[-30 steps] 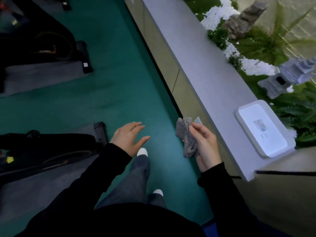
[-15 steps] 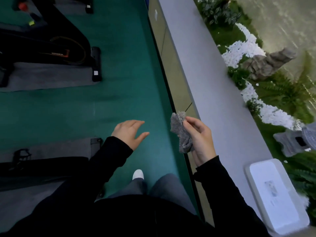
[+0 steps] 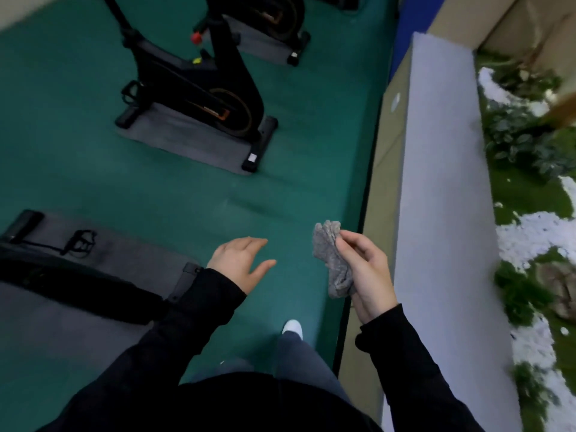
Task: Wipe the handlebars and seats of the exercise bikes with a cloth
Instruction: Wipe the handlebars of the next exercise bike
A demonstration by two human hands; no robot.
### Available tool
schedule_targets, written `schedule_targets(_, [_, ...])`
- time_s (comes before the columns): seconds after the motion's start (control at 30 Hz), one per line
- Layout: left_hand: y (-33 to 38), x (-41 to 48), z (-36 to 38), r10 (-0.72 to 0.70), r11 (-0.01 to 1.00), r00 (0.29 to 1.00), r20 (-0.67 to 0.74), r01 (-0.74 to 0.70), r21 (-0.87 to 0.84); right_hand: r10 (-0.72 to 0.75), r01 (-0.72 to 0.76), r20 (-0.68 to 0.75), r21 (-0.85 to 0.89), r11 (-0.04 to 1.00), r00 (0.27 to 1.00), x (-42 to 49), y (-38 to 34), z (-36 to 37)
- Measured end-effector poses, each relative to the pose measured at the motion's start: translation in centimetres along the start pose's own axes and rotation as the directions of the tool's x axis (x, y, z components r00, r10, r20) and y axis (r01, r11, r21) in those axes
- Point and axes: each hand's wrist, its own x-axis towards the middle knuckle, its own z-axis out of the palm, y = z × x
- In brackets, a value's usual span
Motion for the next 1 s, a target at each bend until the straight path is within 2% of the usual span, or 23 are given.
schedule_targets(0.2, [2.1, 3.8, -0.8, -0.135, 0.991, 0.987, -0.091, 0.135, -0.012, 0.036, -0.025, 0.168, -0.069, 0.997, 0.985, 6.8, -2.1, -0.1])
schedule_targets(0.43, [-0.1, 7.3, -2.3, -0.298, 0.955, 0.944, -0.144, 0.293, -0.052, 0.059, -0.029, 0.352, -0.09, 0.996, 0.934, 13.4, -4.5, 4.3])
schedule_targets(0.87, [-12.1, 19.4, -9.0, -0.466, 0.884, 0.858, -0.215, 0.44, -0.161, 0.029, 0.066, 0.52, -0.164, 0.984, 0.854, 27.4, -8.5, 20.4])
schedule_targets(1.0, [-15.2, 21.2, -11.5, -0.517, 0.856, 0.83, -0.212, 0.49, -0.167, 0.068, 0.044, 0.565, -0.183, 0.982, 0.822, 30.2, -9.5, 24.9])
